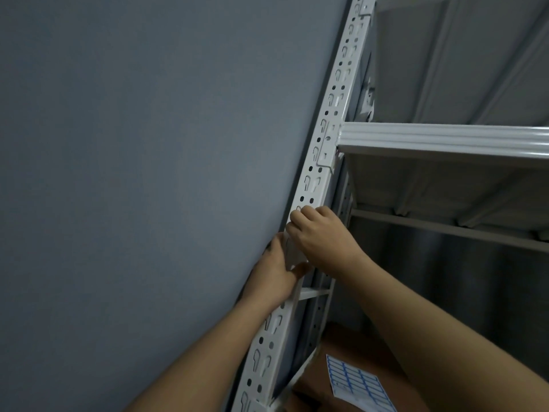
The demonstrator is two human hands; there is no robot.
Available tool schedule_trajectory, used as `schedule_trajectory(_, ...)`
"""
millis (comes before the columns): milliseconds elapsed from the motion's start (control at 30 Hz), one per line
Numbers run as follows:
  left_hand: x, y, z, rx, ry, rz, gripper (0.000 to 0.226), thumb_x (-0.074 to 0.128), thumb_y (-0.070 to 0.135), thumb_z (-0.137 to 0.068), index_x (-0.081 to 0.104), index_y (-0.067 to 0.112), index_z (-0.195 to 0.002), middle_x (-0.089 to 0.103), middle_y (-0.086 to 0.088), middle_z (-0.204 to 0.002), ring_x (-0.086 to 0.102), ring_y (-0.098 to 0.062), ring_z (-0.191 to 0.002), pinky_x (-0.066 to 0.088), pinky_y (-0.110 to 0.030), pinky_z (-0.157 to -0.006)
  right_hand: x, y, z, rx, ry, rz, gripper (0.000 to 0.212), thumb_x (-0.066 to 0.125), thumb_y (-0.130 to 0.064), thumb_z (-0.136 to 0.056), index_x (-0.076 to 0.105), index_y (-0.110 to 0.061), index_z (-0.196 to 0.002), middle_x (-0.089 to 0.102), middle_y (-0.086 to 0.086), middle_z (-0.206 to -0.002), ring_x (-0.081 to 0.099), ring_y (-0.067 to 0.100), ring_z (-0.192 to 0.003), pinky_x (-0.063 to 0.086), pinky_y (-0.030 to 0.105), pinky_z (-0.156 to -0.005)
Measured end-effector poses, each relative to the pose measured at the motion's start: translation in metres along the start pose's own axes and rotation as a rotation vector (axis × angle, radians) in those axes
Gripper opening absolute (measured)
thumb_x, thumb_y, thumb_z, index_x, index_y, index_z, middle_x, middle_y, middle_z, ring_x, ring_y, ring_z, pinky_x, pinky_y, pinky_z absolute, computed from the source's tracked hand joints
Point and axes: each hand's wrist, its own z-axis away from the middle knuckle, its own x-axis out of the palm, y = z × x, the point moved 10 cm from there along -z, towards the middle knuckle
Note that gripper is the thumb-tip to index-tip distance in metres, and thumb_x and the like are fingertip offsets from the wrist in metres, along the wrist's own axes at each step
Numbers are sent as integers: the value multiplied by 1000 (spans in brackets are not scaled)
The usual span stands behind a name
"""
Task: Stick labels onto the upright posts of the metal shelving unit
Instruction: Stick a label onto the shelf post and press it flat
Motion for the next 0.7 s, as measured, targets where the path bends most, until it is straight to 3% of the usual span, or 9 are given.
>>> schedule_trajectory(100,0,1,0,15,7,-25,70,69,44,-79,30,26,-136,54,-7,-129,55,-25,-114,49,-45,-93,2,0,0,38,34,-4,18,73,-21,-58,67,-13,-74,60,3,-75,58,21,-67,47,31,-56)
schedule_trajectory(233,0,2,0,25,-3,-19,71,68,42,-80,30,23,-138,52,-8,-132,53,-25,-118,48,-44,-96,13,5,4,107,-17,-57,48,88,-40,-45,68,-12,-78,62,5,-80,59,23,-73,51,33,-62)
schedule_trajectory(333,1,2,0,29,-9,-17,70,67,42,-81,31,22,-137,53,-8,-131,55,-25,-115,49,-44,-94,14,6,4,121,-29,-57,42,84,-34,-48,68,-11,-80,63,6,-82,60,24,-75,52,34,-65)
schedule_trajectory(500,1,1,0,26,-11,-15,71,68,38,-83,29,20,-139,51,-9,-133,54,-26,-117,48,-44,-95,11,4,5,118,-11,-29,23,61,-21,-60,67,-10,-80,62,7,-82,59,24,-76,52,34,-65)
schedule_trajectory(700,0,4,1,41,-15,-17,71,67,36,-84,27,20,-141,49,-9,-135,53,-26,-118,48,-42,-96,13,5,6,127,-9,-19,36,82,-29,-55,69,-9,-82,63,7,-83,60,24,-76,53,34,-66)
